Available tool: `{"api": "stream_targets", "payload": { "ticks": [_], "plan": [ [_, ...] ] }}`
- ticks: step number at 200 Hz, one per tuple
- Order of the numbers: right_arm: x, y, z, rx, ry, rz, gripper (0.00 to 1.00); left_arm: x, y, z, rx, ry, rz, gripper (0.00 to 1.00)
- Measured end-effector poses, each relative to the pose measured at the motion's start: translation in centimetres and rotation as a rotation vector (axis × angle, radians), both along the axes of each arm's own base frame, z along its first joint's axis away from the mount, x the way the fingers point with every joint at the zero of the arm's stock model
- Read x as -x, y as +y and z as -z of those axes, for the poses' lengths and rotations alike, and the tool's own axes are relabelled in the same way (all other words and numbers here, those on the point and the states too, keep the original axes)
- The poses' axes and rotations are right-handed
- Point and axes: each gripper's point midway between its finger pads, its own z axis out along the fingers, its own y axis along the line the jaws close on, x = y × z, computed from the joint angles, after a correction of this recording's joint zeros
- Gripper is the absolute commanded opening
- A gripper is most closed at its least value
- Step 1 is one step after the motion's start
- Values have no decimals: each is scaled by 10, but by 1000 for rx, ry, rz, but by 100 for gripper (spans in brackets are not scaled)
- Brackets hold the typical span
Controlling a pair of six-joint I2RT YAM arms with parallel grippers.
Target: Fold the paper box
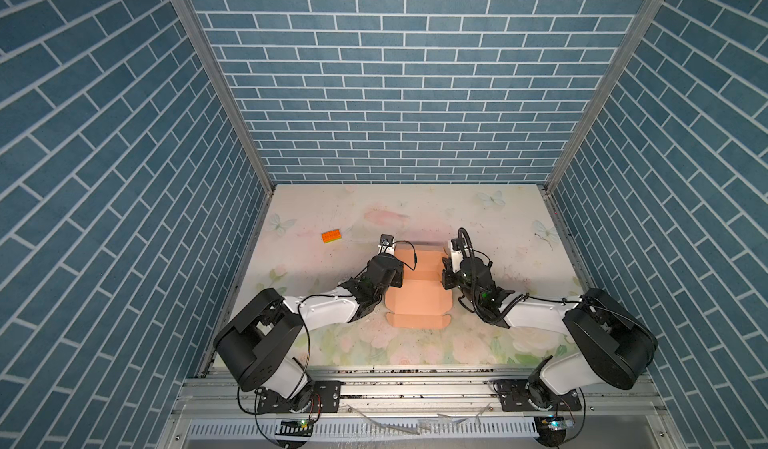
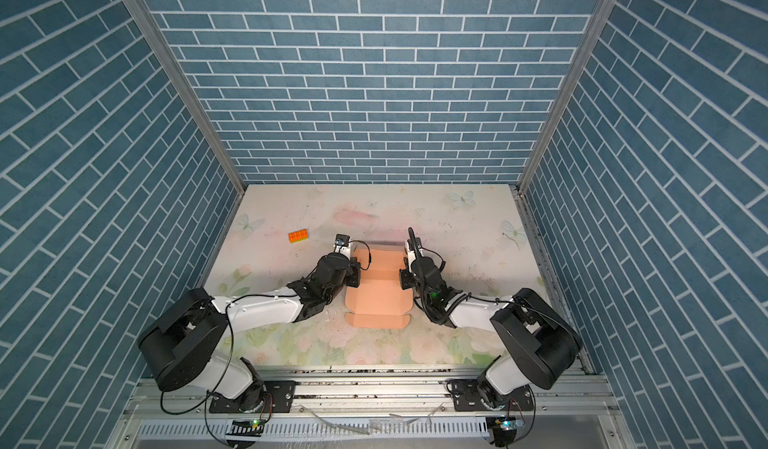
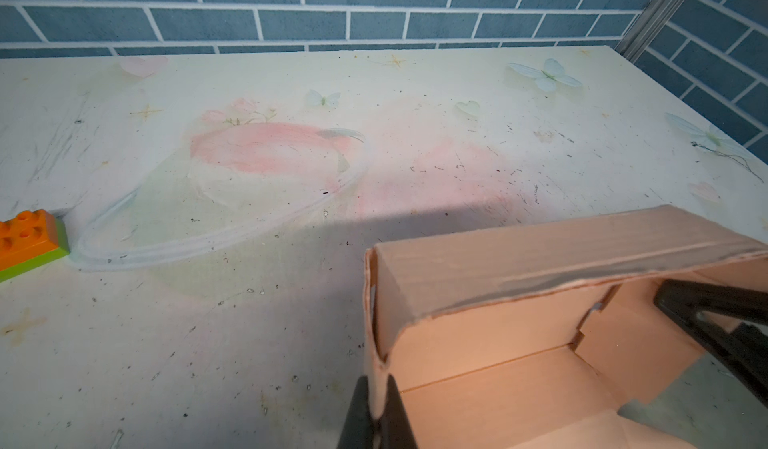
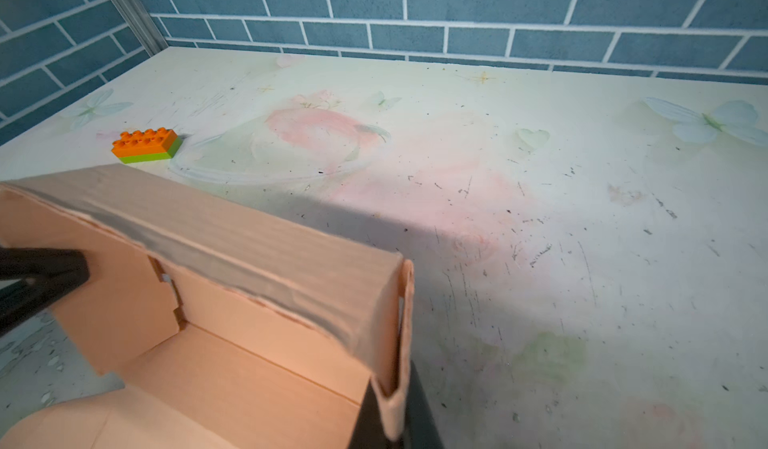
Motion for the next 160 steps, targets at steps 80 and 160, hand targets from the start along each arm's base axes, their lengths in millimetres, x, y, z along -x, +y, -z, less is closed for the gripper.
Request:
{"api": "stream_targets", "payload": {
  "ticks": [80,160],
  "plan": [
    [-13,-5,-11,45,4,168,0,-5,-8,-12,-42,14,-33,0],
    [-26,-5,7,157,88,355,0,-7,-12,-3,-121,85,-74,0]
  ]
}}
